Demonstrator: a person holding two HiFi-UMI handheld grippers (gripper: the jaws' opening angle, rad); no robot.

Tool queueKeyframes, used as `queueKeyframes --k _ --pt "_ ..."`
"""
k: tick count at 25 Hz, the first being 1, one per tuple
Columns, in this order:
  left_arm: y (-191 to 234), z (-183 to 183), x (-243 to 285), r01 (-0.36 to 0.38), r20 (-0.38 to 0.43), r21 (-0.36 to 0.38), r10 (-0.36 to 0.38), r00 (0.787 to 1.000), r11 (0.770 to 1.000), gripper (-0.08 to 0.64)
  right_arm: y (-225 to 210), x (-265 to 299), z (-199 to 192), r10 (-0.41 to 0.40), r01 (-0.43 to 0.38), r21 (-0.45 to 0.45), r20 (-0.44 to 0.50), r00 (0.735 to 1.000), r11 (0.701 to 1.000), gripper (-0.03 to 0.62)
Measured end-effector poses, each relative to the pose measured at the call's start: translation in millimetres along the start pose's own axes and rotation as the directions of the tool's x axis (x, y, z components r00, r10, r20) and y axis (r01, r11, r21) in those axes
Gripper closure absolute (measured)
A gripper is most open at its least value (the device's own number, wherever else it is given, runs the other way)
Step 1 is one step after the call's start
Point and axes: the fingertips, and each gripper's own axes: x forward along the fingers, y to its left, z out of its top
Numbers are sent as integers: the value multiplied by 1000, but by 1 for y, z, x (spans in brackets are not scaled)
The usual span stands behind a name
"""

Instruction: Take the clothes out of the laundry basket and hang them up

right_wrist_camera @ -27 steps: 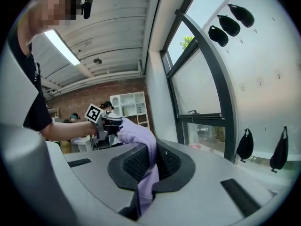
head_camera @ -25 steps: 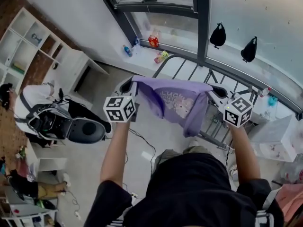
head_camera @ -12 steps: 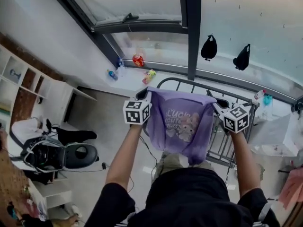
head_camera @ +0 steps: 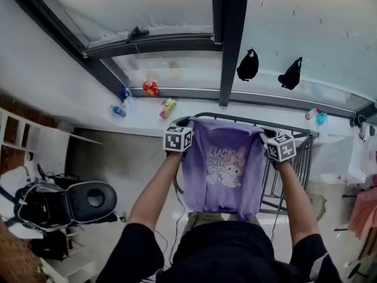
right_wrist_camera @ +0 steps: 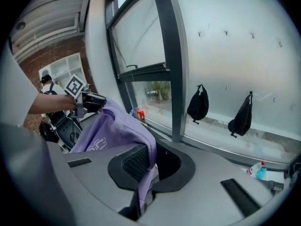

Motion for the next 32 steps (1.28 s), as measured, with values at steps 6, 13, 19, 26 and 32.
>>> queueKeyframes --k 6,13,19,26,32 --pt "6 -49 70 107 -160 47 -98 982 993 543 -29 46 -45 -54 65 59 -173 983 996 588" --pt "16 -78 107 137 -246 160 -95 965 977 543 -49 81 -79 -109 127 62 -236 966 990 588" --pt "8 -86 114 174 -251 195 -122 960 965 525 -54 83 -88 -138 169 107 -253 958 980 586" --pt "2 -96 112 256 -278 155 -207 938 954 368 -52 78 -95 -105 146 126 -287 952 981 469" --pt "-3 -90 94 264 -242 163 -221 945 951 348 -40 58 -92 -96 140 141 -277 956 980 397"
